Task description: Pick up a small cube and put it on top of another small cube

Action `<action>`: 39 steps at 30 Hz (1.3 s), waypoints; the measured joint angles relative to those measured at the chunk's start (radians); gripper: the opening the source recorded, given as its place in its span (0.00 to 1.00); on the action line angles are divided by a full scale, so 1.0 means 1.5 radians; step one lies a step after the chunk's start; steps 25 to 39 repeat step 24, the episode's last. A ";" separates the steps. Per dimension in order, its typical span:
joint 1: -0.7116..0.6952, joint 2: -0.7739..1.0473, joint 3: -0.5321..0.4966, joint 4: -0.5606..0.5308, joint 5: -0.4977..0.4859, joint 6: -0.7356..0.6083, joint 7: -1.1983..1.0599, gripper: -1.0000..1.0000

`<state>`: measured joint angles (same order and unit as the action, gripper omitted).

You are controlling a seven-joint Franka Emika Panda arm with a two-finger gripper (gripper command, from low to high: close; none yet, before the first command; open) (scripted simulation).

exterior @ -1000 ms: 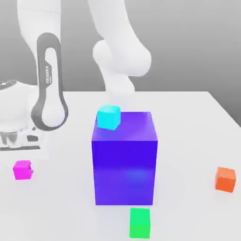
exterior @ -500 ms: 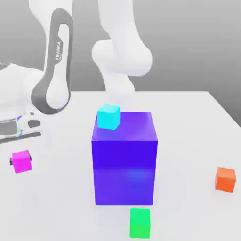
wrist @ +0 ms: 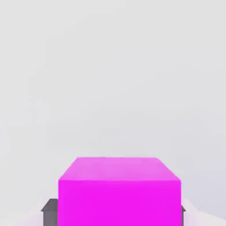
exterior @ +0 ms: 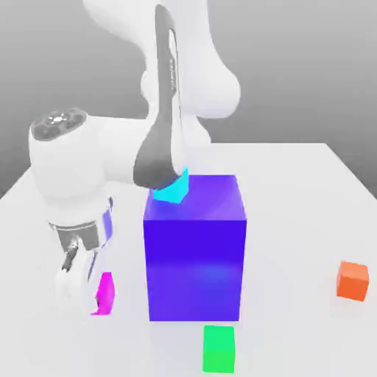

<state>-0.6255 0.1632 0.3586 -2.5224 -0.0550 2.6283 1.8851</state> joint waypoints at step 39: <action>0.146 0.089 0.064 0.012 -0.193 0.084 -0.206 1.00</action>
